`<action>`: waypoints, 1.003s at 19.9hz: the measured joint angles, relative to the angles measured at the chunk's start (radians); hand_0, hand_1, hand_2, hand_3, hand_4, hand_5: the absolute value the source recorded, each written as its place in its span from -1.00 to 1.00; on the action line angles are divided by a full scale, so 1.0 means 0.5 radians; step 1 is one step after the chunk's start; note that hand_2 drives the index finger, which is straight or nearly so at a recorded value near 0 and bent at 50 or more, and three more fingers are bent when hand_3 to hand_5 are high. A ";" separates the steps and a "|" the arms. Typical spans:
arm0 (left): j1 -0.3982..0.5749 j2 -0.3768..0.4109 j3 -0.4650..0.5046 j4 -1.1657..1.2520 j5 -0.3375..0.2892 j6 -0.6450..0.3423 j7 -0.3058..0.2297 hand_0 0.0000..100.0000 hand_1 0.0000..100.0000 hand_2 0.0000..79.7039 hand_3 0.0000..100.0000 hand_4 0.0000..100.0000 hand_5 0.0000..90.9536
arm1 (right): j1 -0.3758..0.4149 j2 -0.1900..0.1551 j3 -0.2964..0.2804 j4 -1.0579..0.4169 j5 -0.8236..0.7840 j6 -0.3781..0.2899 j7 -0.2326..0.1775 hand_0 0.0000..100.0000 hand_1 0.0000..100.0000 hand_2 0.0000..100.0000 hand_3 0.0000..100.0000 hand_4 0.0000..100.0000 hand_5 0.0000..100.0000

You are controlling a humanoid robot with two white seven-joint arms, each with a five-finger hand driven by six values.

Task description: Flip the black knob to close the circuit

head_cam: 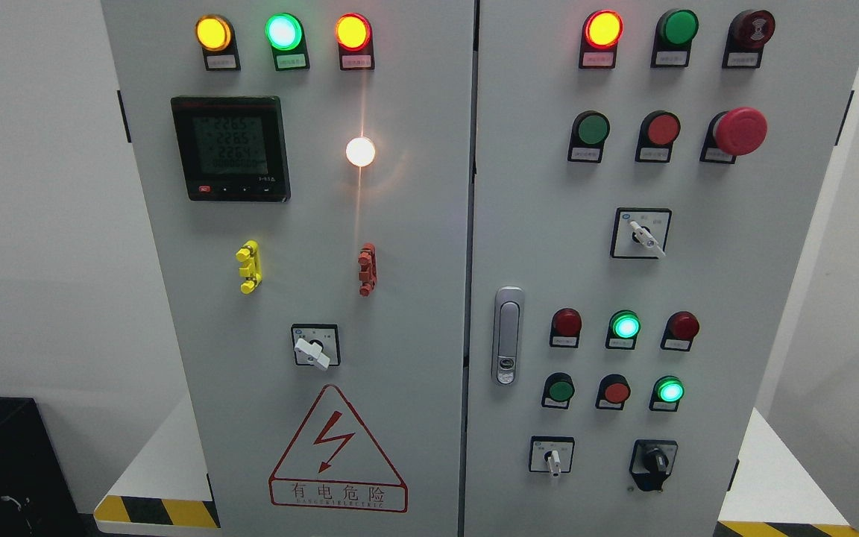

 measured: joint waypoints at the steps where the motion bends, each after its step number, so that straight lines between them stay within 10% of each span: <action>1: 0.000 0.000 0.000 0.000 0.000 0.000 0.000 -0.76 0.11 -1.00 -1.00 -1.00 -1.00 | 0.000 0.000 -0.011 -0.031 0.000 -0.054 0.001 -1.00 -0.97 -1.00 -0.97 -1.00 -1.00; 20: 0.000 0.000 0.000 0.000 0.000 0.000 0.000 -0.76 0.11 -1.00 -1.00 -1.00 -1.00 | 0.063 0.004 -0.087 -0.914 0.004 -0.263 -0.083 -1.00 -1.00 -1.00 -0.80 -0.99 -1.00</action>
